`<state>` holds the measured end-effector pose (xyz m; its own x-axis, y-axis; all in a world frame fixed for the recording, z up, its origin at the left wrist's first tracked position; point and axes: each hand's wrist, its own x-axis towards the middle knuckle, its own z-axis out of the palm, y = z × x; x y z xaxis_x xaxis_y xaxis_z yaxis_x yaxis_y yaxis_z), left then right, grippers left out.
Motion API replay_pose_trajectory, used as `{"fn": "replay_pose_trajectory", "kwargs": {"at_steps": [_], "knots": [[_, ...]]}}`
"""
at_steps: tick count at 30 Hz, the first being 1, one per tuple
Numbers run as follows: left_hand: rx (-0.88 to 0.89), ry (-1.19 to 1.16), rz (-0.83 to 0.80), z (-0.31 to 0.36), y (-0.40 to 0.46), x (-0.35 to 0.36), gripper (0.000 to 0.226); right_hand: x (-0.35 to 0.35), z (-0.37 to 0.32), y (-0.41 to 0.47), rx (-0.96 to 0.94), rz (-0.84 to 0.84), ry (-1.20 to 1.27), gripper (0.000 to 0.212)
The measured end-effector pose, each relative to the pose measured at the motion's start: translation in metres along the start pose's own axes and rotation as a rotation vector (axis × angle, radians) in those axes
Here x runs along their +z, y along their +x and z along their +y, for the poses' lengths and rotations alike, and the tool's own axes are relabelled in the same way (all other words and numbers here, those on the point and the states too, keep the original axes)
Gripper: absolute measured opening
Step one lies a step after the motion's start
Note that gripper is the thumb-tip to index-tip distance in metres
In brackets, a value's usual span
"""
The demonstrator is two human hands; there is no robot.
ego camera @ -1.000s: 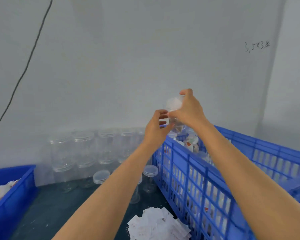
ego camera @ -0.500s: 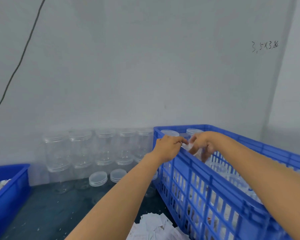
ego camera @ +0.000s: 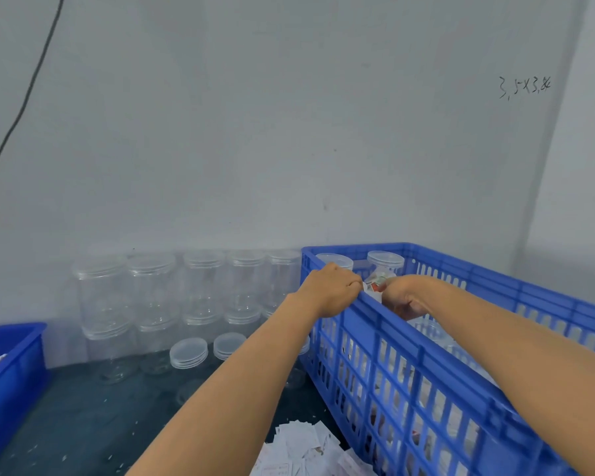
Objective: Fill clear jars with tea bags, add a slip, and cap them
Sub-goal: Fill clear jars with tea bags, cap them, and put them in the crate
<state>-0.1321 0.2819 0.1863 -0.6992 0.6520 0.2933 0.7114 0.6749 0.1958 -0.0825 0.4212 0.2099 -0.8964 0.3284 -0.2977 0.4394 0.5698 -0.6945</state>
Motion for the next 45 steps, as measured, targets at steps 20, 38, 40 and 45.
{"fn": "replay_pose_trajectory", "kwargs": {"at_steps": [20,38,40,45], "knots": [[-0.373,-1.003,0.649,-0.079,-0.112,-0.015,0.029,0.09,-0.071,-0.08,-0.639,0.154,-0.054,0.035],[-0.708,-1.003,0.366,-0.118,-0.168,0.122,0.041,0.238,0.012,0.02,-0.441,0.071,0.13,0.065],[-0.692,-1.043,0.361,-0.117,-0.167,0.129,0.042,0.247,0.015,0.024,-0.485,0.075,0.109,0.078],[-0.641,-1.086,0.378,-0.112,-0.168,0.134,0.06,0.26,0.016,0.029,-0.497,0.213,0.099,0.086]]}}
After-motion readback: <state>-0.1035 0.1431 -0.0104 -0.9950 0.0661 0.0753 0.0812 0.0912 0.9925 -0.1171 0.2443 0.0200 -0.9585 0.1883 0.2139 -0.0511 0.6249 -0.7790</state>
